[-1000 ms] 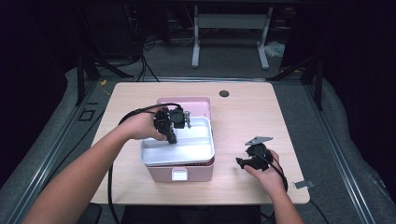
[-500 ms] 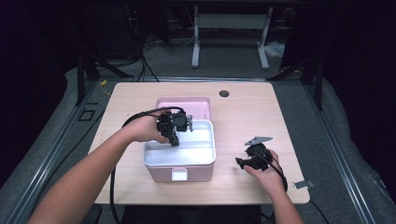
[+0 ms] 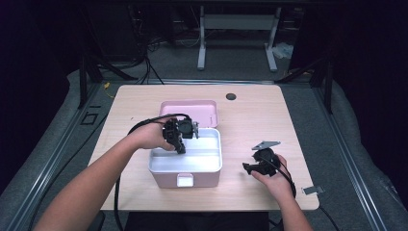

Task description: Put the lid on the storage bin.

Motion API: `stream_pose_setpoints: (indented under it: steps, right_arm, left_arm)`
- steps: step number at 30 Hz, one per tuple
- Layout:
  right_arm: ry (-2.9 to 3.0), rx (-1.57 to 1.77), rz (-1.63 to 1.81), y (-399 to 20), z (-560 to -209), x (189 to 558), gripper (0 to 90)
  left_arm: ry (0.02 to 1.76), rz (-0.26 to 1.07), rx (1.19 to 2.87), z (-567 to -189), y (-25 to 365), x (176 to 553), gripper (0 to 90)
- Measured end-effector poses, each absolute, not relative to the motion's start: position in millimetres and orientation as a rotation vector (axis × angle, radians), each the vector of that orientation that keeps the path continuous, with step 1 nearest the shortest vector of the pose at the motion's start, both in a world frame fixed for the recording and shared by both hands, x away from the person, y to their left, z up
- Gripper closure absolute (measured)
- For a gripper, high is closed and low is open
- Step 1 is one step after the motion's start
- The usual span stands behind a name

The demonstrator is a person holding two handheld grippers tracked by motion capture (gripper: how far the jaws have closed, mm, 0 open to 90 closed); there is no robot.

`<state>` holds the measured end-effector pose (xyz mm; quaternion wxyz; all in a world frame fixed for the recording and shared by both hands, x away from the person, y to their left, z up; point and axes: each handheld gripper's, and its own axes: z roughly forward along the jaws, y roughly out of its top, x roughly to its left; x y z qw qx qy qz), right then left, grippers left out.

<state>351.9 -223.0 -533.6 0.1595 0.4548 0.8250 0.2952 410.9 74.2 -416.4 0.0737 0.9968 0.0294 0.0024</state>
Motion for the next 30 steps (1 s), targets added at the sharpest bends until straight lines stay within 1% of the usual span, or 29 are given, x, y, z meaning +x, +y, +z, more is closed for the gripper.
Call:
stream_pose_setpoints:
  steps: [9, 11, 13, 15, 18, 19, 22, 28, 30]
  right_arm:
    - [2.360, 1.301, 0.845, -222.5, -534.0, 351.9, 38.0]
    - [2.356, 1.302, 0.846, -222.4, -533.9, 351.9, 38.0]
    - [2.354, 1.305, 0.841, -222.3, -534.4, 351.8, 38.0]
    - [2.357, 1.304, 0.843, -221.9, -534.6, 351.9, 38.0]
    - [2.356, 1.304, 0.845, -222.3, -534.5, 352.4, 38.0]
    - [2.355, 1.304, 0.847, -222.3, -534.8, 352.6, 38.0]
    - [2.350, 1.306, 0.835, -221.6, -534.6, 352.0, 38.0]
    - [2.345, 1.303, 0.842, -221.4, -533.9, 352.0, 38.0]
    - [2.339, 1.303, 0.838, -220.7, -532.8, 351.5, 38.0]
  left_arm:
    - [0.119, -0.001, 2.964, -420.7, 78.5, 411.3, 87.3]
    - [0.123, 0.010, 2.977, -419.0, 79.7, 411.2, 83.3]
    - [0.156, 0.020, 2.951, -414.1, 83.2, 411.5, 82.1]
    - [0.186, 0.008, 2.919, -408.0, 89.2, 411.7, 81.0]
    - [0.227, -0.004, 2.898, -403.5, 96.2, 410.3, 76.6]
    - [0.268, -0.018, 2.883, -401.6, 99.9, 408.8, 75.8]
    - [0.323, -0.027, 2.835, -398.1, 110.8, 404.0, 72.4]
    - [0.446, -0.010, 2.732, -402.5, 132.5, 394.6, 64.8]
    - [0.475, -0.011, 2.686, -404.1, 138.0, 393.3, 63.9]
